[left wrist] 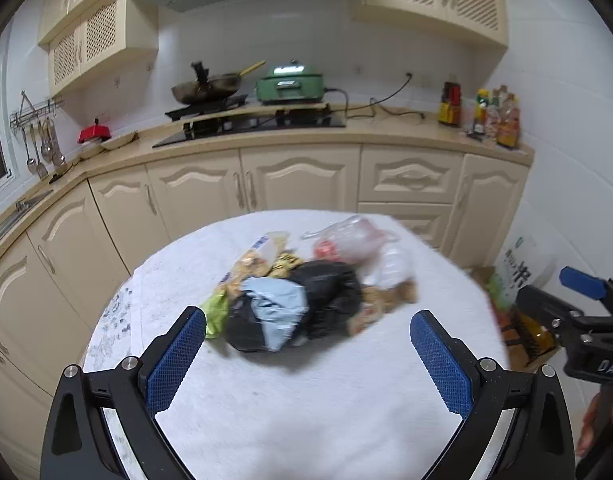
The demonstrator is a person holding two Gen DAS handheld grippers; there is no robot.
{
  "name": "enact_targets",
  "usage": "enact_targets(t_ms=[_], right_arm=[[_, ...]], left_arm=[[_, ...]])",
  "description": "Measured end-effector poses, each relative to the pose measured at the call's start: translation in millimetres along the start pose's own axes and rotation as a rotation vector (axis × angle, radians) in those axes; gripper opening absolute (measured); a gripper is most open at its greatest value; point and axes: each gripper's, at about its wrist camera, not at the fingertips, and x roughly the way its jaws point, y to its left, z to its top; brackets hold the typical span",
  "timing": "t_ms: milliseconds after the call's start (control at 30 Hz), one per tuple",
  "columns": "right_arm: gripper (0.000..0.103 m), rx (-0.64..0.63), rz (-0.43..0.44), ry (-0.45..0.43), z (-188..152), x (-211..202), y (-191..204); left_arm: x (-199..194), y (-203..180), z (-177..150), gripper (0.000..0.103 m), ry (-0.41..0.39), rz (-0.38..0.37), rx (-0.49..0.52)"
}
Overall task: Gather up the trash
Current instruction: 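Move both tools back to the table and grasp the black bag with left tool, then hold the black bag in left tool while right tool grasps a clear plastic bag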
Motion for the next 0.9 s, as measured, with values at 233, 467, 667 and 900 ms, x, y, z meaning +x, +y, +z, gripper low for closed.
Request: enact_targets(t_ms=[233,467,667,900], right_arm=[[0.103,-0.025,-0.001,0.075,9,62,23],[0.103,-0.007,-0.005,0.142,23,132,26],[0.101,0.027,0.024,0.21,29,187,22],[0.048,0.092,0.096,0.255,30,209,6]], left_arm=[[67,14,5,0.1,0.079,0.006,0.029],[128,1,15,0.099,0.124,0.034,0.095],[196,-1,39,0.082,0.157,-0.012,0.124],[200,4,39,0.065,0.152,-0.025,0.095]])
